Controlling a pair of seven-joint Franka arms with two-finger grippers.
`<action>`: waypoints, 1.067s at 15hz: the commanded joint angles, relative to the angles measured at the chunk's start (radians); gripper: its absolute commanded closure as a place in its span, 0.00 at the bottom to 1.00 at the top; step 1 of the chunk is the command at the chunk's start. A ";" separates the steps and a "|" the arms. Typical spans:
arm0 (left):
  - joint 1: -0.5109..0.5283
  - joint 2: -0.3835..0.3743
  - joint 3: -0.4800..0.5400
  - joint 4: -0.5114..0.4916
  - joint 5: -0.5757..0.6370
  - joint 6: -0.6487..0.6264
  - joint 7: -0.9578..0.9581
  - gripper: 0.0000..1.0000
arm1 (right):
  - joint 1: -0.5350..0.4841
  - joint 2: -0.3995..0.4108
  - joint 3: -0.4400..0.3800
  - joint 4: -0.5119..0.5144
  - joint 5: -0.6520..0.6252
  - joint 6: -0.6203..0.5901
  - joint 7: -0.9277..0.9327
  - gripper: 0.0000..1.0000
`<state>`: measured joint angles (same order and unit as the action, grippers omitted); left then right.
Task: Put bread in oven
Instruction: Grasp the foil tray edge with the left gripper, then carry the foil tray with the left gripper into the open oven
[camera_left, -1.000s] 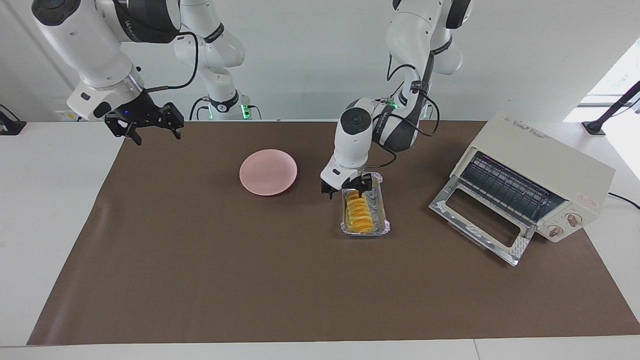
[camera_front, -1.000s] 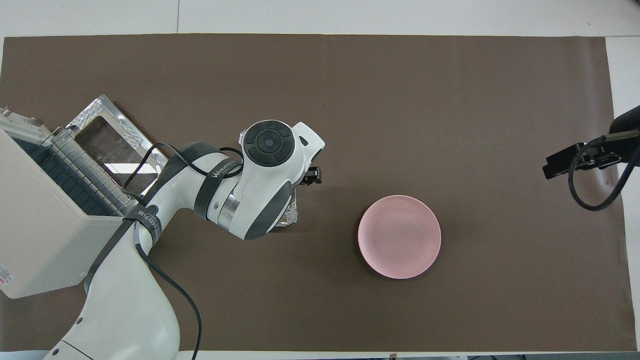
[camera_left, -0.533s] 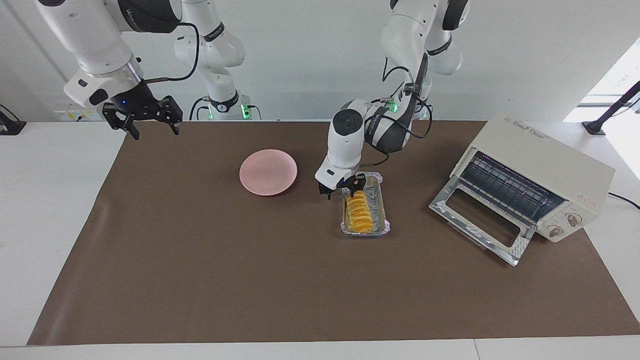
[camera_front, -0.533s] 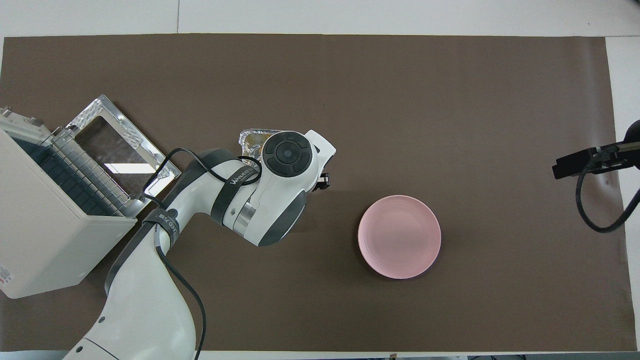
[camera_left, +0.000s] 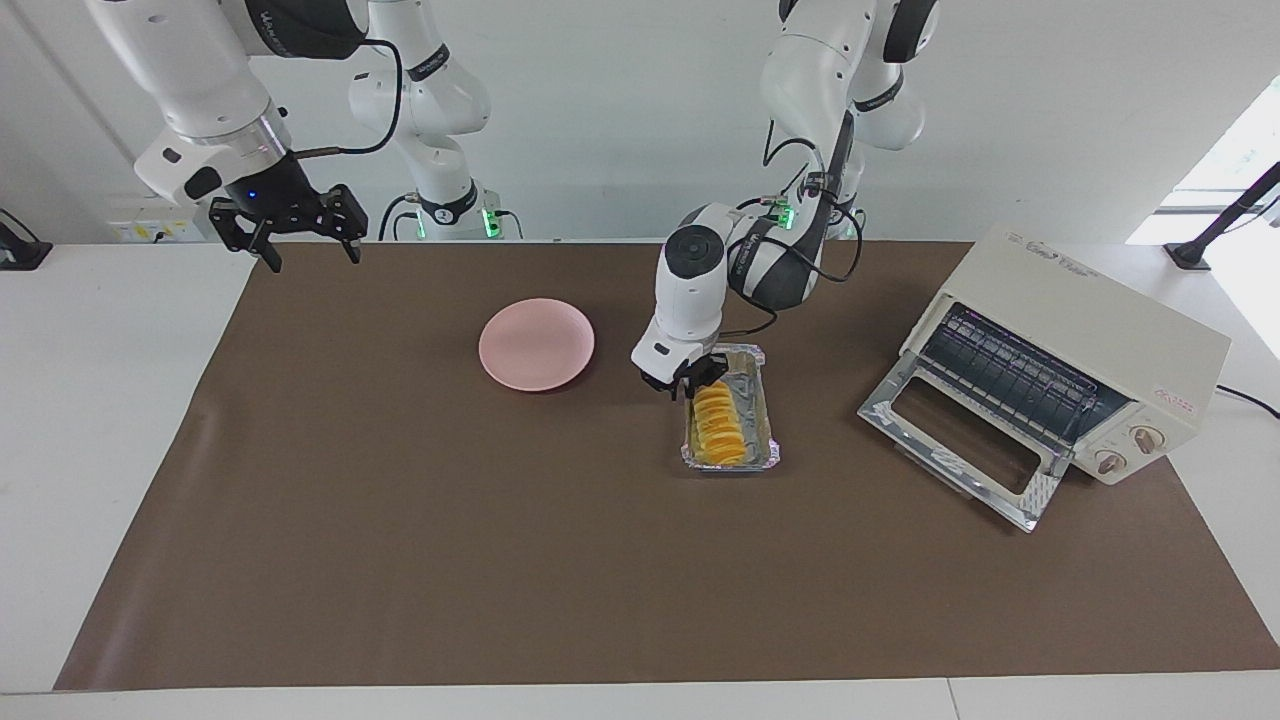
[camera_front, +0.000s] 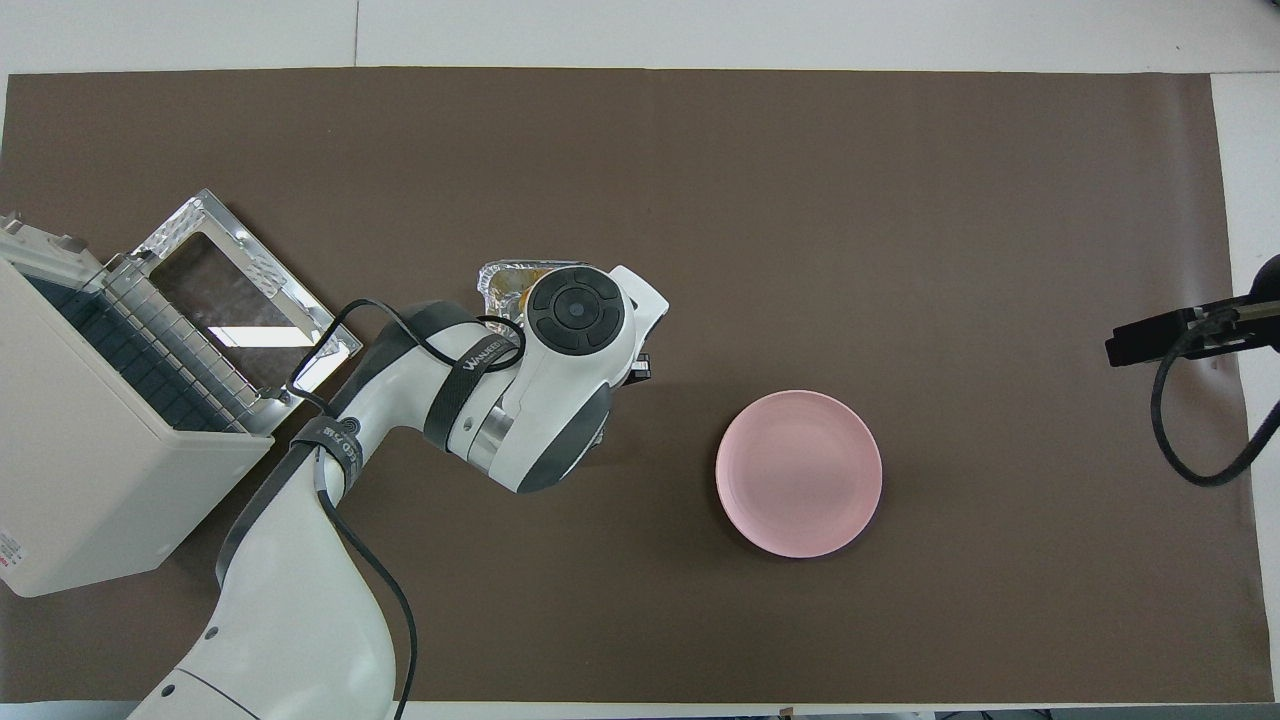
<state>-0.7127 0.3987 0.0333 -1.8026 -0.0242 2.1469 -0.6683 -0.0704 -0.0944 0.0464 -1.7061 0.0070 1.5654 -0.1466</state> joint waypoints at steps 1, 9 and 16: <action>-0.016 -0.008 0.019 0.000 0.004 -0.018 -0.013 1.00 | -0.005 -0.010 0.001 -0.020 0.005 0.015 0.015 0.00; 0.145 -0.067 0.046 0.262 -0.008 -0.323 -0.013 1.00 | -0.009 0.002 -0.013 -0.009 0.024 0.010 0.013 0.00; 0.274 -0.070 0.209 0.305 -0.002 -0.430 -0.106 1.00 | -0.009 -0.005 -0.011 -0.012 0.019 -0.002 0.013 0.00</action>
<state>-0.4310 0.3202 0.1972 -1.5079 -0.0242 1.7385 -0.6949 -0.0718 -0.0884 0.0315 -1.7077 0.0155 1.5653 -0.1460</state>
